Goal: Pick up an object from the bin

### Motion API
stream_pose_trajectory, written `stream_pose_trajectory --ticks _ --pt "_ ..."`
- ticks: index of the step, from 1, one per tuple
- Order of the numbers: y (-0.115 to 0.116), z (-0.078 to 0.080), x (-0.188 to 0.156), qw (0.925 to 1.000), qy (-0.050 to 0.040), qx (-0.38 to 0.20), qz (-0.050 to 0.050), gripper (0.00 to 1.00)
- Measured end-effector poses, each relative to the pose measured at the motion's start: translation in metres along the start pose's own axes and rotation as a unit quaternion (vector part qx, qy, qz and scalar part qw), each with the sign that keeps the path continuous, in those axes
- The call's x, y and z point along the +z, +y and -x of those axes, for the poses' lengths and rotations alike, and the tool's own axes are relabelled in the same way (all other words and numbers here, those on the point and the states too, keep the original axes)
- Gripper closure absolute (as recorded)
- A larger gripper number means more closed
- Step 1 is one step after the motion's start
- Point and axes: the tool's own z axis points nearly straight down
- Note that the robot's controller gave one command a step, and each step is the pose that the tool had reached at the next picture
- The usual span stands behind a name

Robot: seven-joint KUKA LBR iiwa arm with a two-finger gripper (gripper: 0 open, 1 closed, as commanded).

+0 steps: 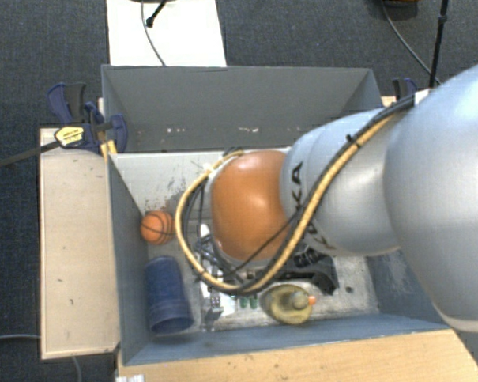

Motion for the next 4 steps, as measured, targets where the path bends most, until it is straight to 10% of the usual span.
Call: stream_pose_trajectory --ticks 2,3,4 --pt "-0.013 0.005 0.014 0.9974 -0.0068 0.072 0.003 0.0" --pt "-0.073 0.053 0.054 0.9959 -0.0065 0.09 0.002 1.0" --pt "-0.073 0.053 0.054 0.9959 -0.0064 0.091 0.002 1.0"
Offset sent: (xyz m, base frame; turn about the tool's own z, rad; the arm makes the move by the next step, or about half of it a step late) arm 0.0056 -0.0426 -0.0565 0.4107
